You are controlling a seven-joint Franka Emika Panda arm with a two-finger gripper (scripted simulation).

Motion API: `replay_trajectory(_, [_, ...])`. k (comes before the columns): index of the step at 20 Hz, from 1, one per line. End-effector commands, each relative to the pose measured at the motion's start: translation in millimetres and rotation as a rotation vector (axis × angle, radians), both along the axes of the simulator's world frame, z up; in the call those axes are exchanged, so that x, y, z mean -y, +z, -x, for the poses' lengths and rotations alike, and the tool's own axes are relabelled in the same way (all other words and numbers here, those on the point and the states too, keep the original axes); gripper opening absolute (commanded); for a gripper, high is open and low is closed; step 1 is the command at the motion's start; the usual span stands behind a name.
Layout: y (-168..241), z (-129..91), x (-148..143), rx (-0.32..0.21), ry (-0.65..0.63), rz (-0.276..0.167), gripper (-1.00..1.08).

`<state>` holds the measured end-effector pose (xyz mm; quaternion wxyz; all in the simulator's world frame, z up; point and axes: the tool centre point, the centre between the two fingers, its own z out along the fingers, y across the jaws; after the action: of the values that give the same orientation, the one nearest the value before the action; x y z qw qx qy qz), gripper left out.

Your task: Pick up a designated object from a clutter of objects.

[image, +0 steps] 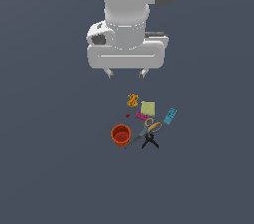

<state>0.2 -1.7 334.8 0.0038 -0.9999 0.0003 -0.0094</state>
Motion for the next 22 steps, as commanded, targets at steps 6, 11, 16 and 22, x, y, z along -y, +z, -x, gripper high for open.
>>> replay_trajectory(6, [-0.1, -0.3, 0.6, 0.002, 0.024, 0.012, 1.00])
replay_trajectory(11, [-0.9, -0.6, 0.9, 0.003, 0.045, 0.023, 1.00])
replay_trajectory(16, [-0.8, -0.6, 0.8, 0.003, 0.043, 0.021, 1.00])
replay_trajectory(22, [-17.2, -1.3, -6.1, 0.002, 0.032, 0.023, 1.00])
